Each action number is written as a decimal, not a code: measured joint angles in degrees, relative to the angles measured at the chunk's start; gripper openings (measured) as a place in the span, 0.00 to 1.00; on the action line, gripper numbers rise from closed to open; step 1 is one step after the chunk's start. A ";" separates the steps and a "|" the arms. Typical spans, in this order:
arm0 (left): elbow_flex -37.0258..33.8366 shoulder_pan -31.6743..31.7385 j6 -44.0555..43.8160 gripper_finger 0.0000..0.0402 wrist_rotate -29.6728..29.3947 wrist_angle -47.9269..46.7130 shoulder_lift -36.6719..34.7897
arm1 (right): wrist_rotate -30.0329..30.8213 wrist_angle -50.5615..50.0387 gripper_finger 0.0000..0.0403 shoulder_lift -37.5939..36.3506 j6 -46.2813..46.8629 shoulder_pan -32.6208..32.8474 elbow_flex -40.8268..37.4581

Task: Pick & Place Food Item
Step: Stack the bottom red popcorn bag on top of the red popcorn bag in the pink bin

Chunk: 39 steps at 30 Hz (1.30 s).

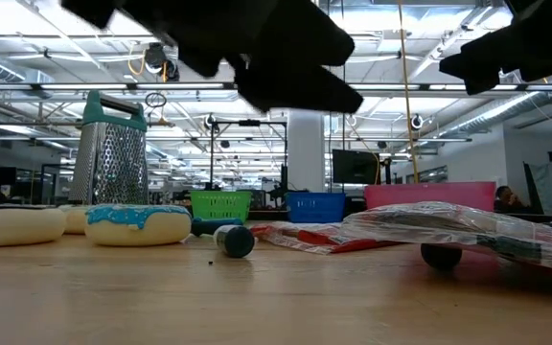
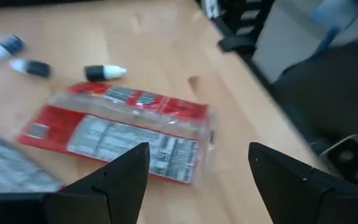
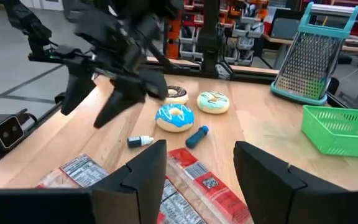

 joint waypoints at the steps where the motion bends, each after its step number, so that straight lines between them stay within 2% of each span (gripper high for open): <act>1: 1.34 -0.88 2.02 0.68 -3.02 -2.44 -0.01 | -0.01 -0.24 0.44 0.01 -0.32 0.00 0.00; 5: 7.29 -4.09 11.97 0.68 -19.12 -16.46 -0.03 | 0.01 -0.46 0.43 0.24 -2.30 -0.02 0.00; 7: 8.90 -4.94 16.11 0.68 -24.44 -19.49 0.34 | 0.16 -0.36 0.43 0.50 -3.39 -0.02 0.00; 9: 9.80 -5.67 19.29 0.68 -27.06 -20.11 1.35 | 0.16 -0.31 0.43 0.62 -3.84 -0.02 -0.01; 21: 10.68 -9.65 38.85 0.68 -30.63 -9.15 12.72 | 0.18 1.44 0.42 2.21 -2.46 -0.04 -0.02; 30: 10.75 -7.99 43.83 0.68 -31.11 -2.01 15.95 | 0.20 1.61 0.42 2.92 -2.44 -0.04 -0.02; 35: 10.72 -6.77 42.58 0.68 -31.07 -0.66 16.09 | 0.20 1.56 0.42 2.93 -2.41 -0.04 -0.02; 39: 10.69 -6.09 41.04 0.61 -31.06 -0.99 16.10 | 0.20 1.52 0.42 2.93 -2.44 -0.04 -0.02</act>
